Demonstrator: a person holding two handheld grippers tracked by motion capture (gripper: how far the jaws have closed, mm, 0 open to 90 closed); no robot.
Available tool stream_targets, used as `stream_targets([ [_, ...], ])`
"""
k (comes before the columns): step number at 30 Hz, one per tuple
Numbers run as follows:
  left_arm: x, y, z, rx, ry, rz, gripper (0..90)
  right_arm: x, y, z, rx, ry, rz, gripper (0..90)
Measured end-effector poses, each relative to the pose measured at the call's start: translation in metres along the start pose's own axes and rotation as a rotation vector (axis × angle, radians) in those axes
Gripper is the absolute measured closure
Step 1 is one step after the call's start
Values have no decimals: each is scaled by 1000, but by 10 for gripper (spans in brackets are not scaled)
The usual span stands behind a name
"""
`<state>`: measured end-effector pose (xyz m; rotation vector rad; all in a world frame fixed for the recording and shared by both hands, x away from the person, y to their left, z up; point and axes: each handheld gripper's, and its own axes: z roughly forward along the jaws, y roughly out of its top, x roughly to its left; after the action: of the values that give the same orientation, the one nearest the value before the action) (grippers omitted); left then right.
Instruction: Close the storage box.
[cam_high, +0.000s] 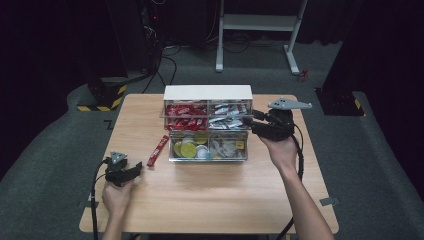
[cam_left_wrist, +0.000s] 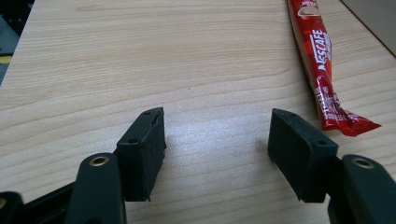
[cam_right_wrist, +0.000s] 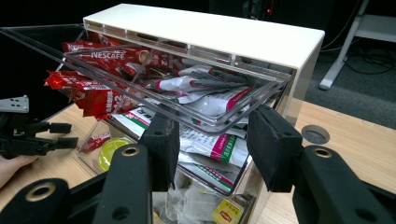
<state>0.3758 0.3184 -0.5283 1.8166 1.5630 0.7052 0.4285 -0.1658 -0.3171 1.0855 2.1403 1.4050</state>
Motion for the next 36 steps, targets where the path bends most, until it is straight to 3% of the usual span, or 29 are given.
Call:
stream_targets([
  [36,-1,1,1,2,4,9,374,-9,-21,-7,37,-14,18,527],
])
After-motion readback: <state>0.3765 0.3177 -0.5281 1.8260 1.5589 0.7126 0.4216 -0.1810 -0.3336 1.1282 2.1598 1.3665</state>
